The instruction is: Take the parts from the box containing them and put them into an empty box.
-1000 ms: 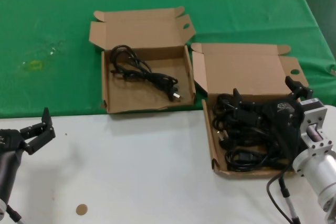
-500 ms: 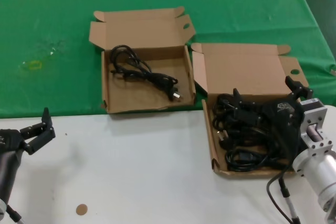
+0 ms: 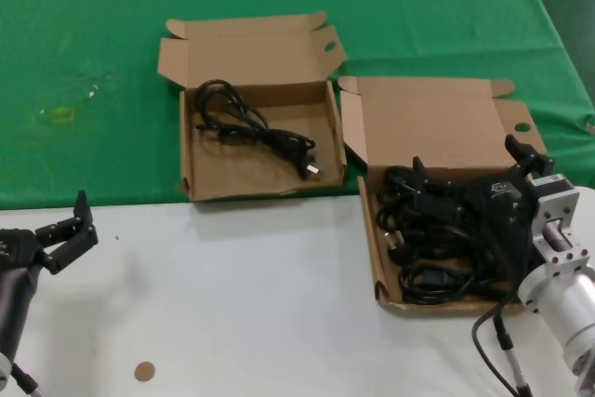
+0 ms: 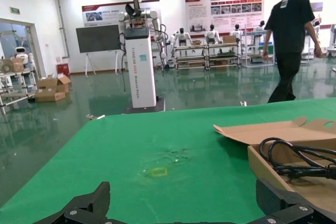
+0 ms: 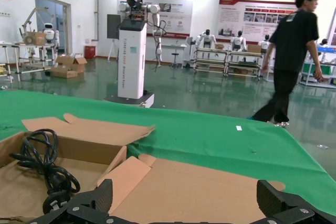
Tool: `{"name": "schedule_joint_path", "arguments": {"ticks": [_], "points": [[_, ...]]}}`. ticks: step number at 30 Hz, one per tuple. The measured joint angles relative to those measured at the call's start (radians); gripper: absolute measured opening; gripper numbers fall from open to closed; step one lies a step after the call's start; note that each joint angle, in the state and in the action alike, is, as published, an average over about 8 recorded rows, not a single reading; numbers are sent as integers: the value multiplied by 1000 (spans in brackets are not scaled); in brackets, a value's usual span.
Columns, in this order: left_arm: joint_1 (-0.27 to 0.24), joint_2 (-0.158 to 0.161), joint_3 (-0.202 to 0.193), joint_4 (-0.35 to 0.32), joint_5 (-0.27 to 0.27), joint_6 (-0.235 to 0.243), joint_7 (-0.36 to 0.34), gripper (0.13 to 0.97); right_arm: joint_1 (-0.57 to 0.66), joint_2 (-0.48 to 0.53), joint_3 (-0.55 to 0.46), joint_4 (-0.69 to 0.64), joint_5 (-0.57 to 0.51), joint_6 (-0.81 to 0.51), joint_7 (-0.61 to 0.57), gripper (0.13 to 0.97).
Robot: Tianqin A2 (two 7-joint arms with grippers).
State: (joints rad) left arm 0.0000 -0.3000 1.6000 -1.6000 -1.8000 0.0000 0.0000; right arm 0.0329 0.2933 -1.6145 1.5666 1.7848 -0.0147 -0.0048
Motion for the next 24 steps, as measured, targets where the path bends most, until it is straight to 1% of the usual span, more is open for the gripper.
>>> {"name": "schedule_joint_path", "arguments": {"ticks": [24], "points": [[0, 0, 0, 0, 0, 0, 0, 966, 0, 0, 0, 0, 0, 0, 0, 966]]}}
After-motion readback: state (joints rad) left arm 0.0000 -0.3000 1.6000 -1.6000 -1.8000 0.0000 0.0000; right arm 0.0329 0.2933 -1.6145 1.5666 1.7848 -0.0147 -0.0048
